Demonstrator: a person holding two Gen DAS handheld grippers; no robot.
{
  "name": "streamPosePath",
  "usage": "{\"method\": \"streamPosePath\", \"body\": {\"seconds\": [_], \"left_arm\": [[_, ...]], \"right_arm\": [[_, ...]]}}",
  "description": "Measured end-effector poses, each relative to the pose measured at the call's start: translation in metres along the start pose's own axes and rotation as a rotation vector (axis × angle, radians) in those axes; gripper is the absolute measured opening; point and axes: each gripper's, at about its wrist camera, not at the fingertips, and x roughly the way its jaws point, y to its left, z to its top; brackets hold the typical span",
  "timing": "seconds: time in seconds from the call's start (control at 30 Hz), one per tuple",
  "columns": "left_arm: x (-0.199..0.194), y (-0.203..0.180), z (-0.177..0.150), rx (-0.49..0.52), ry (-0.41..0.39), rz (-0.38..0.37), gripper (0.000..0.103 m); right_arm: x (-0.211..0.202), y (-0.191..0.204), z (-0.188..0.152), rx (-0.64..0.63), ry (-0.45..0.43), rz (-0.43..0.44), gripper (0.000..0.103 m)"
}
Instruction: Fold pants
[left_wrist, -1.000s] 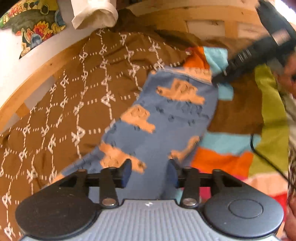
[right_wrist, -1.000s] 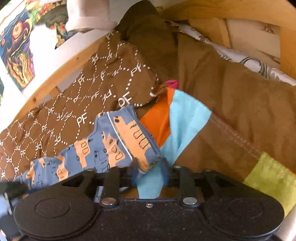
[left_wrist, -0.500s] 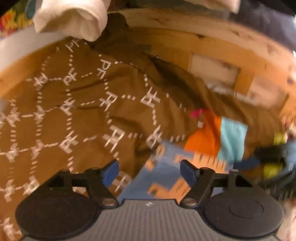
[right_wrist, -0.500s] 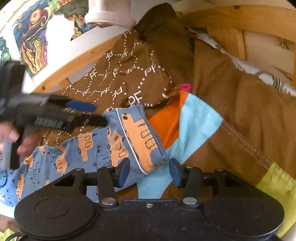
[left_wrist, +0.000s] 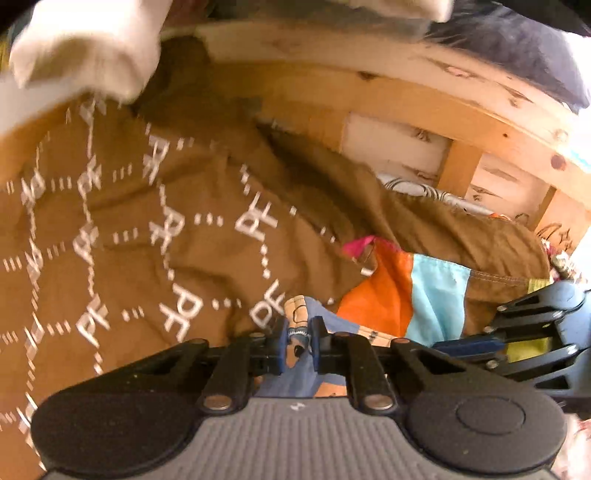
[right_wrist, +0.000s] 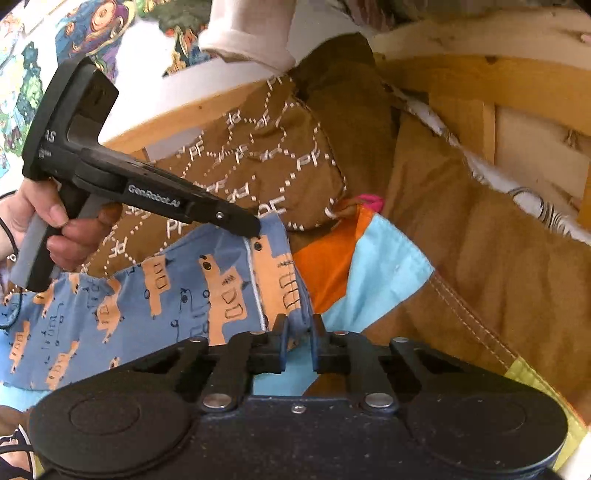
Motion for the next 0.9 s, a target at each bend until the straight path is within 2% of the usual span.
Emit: {"method": "streamPosePath", "body": {"seconds": [0.07,0.17,0.23,0.27,0.3,0.33,0.37,0.43,0.47,0.53,0.6,0.63,0.67,0.73,0.77,0.83,0.9], "left_arm": [[0.002,-0.008,-0.001,0.049,-0.018,0.036,0.015],[0.016,-0.015,-0.004,0.084,0.010,0.098,0.021],[0.018,-0.013,-0.007,0.072,0.017,0.128,0.035],[0.015,-0.011,-0.008,0.048,0.015,0.132,0.036],[0.013,-0.009,-0.008,0.022,0.009,0.123,0.043],[0.007,-0.006,-0.008,-0.010,-0.003,0.110,0.056],[0.001,-0.003,-0.008,-0.033,-0.016,0.110,0.062],[-0.016,0.001,-0.011,-0.061,-0.052,0.143,0.075],[-0.025,0.002,-0.013,-0.064,-0.064,0.163,0.078],[-0.044,0.004,-0.023,-0.071,-0.087,0.220,0.091],[-0.065,0.004,-0.038,-0.088,-0.108,0.286,0.093],[-0.078,0.006,-0.049,-0.102,-0.117,0.321,0.095],[-0.091,0.007,-0.060,-0.119,-0.125,0.349,0.097],[-0.115,0.007,-0.089,-0.160,-0.130,0.400,0.103],[-0.125,0.007,-0.106,-0.179,-0.118,0.426,0.103],[-0.140,0.010,-0.136,-0.207,-0.064,0.472,0.103],[-0.151,0.013,-0.166,-0.225,0.001,0.520,0.103]], "right_arm": [[-0.006,0.003,0.000,-0.010,-0.027,-0.007,0.009],[-0.005,0.008,0.002,-0.055,-0.024,-0.027,0.010],[0.003,0.008,0.003,-0.068,0.016,-0.056,0.021],[0.004,0.006,0.003,-0.053,0.018,-0.059,0.023],[0.002,0.003,0.003,-0.028,0.005,-0.055,0.025],[-0.001,0.000,0.004,-0.010,-0.014,-0.046,0.034],[-0.005,0.001,0.005,-0.013,-0.034,-0.044,0.046],[-0.010,0.005,0.006,-0.062,-0.073,-0.045,0.056],[-0.011,0.009,0.007,-0.087,-0.085,-0.036,0.058],[-0.009,0.017,0.010,-0.126,-0.088,-0.011,0.062],[-0.005,0.025,0.012,-0.147,-0.087,0.040,0.072],[-0.002,0.029,0.012,-0.147,-0.073,0.076,0.083],[0.002,0.031,0.013,-0.137,-0.049,0.115,0.088],[0.008,0.034,0.011,-0.106,-0.014,0.160,0.089],[0.013,0.035,0.010,-0.097,0.007,0.151,0.091],[0.023,0.031,0.006,-0.067,0.053,0.085,0.090],[0.023,0.024,0.006,-0.005,0.046,0.090,0.091]]}}
